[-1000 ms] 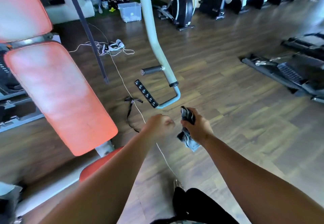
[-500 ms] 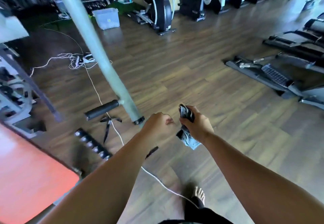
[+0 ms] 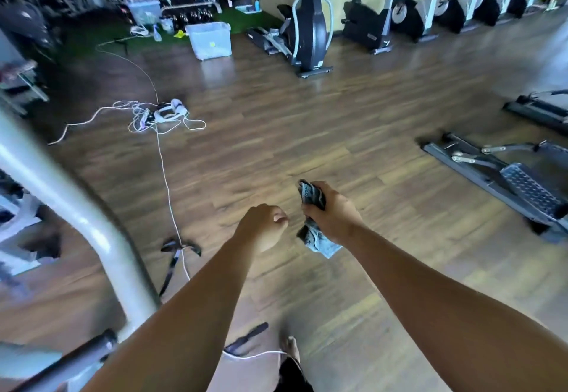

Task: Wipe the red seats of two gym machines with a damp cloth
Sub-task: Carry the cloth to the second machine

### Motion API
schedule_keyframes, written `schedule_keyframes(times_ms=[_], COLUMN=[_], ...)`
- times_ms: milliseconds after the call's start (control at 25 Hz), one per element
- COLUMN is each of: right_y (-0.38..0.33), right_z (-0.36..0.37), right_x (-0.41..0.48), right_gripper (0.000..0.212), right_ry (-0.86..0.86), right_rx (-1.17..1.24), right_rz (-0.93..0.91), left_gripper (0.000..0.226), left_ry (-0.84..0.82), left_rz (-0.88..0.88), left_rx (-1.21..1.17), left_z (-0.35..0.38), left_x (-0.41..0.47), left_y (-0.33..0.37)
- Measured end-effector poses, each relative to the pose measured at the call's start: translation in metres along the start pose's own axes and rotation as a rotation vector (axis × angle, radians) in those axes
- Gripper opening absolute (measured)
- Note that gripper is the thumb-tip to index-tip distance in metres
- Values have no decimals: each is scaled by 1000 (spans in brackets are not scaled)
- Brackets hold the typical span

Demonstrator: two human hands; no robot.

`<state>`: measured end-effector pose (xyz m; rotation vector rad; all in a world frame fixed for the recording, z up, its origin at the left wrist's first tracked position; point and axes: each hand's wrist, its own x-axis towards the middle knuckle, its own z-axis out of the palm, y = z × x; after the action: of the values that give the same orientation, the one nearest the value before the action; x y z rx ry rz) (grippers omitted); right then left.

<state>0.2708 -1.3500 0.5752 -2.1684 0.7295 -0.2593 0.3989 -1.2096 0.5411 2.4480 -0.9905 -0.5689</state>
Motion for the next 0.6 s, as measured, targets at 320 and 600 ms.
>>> schedule_keyframes(times_ms=[320, 600], right_y=[-34, -56], right_z=[27, 44], right_x=[233, 414], right_gripper=[45, 48], right_ry=[-89, -143], right_rx=[54, 32], right_rz=[-58, -153], left_gripper=[32, 35], left_ry=[90, 121], left_rz=[-89, -202], left_rx=[85, 101], left_z=[-87, -159], left_x=[202, 353], left_y=[-66, -96])
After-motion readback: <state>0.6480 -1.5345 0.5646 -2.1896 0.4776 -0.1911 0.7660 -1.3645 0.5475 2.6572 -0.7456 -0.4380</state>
